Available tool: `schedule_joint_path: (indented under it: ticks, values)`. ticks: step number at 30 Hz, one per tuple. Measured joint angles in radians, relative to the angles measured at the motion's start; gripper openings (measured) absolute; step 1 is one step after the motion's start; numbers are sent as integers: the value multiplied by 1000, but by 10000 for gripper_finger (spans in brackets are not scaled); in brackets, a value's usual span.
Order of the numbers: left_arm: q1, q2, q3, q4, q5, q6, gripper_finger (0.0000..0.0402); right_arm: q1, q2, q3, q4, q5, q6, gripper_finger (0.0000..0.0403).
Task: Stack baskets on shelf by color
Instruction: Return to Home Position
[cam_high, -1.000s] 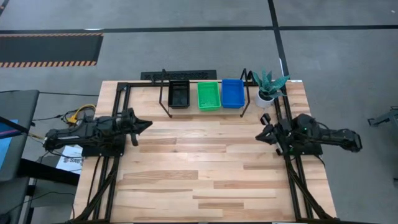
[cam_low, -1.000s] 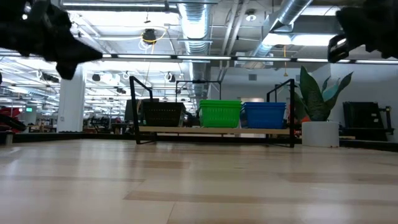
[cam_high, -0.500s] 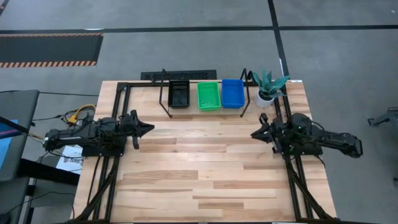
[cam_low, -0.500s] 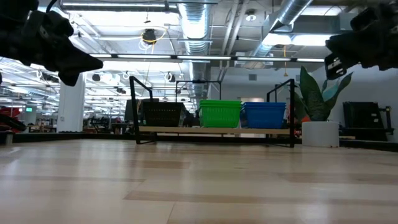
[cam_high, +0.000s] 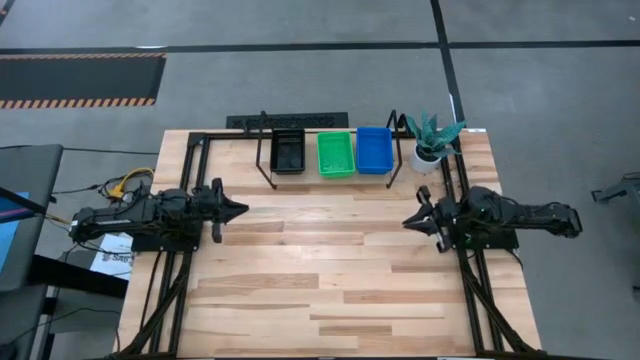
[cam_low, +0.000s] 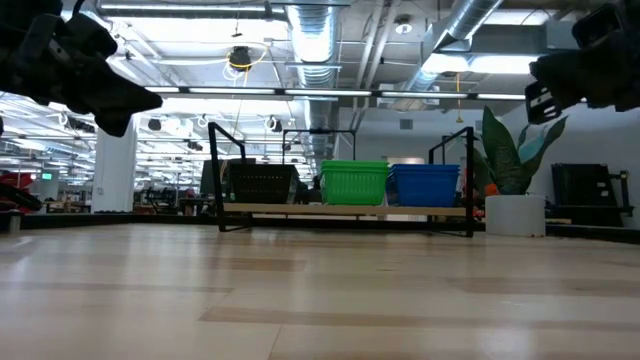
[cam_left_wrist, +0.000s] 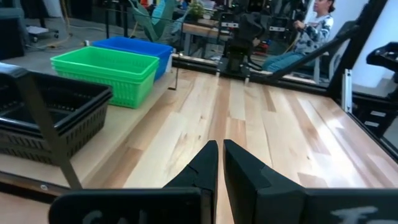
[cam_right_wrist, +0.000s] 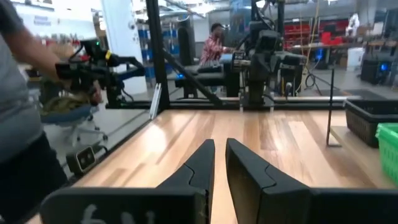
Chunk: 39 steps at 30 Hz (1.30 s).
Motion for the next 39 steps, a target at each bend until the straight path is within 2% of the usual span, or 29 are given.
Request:
schedule_joint_path:
  ticks: [9, 39]
  values:
    - [0, 3, 0, -1, 5, 44, 13, -15, -6, 0, -6, -2, -32, 66]
    - [0, 3, -1, -1, -1, 35, 13, -15, -8, 0, -7, -2, -33, 66]
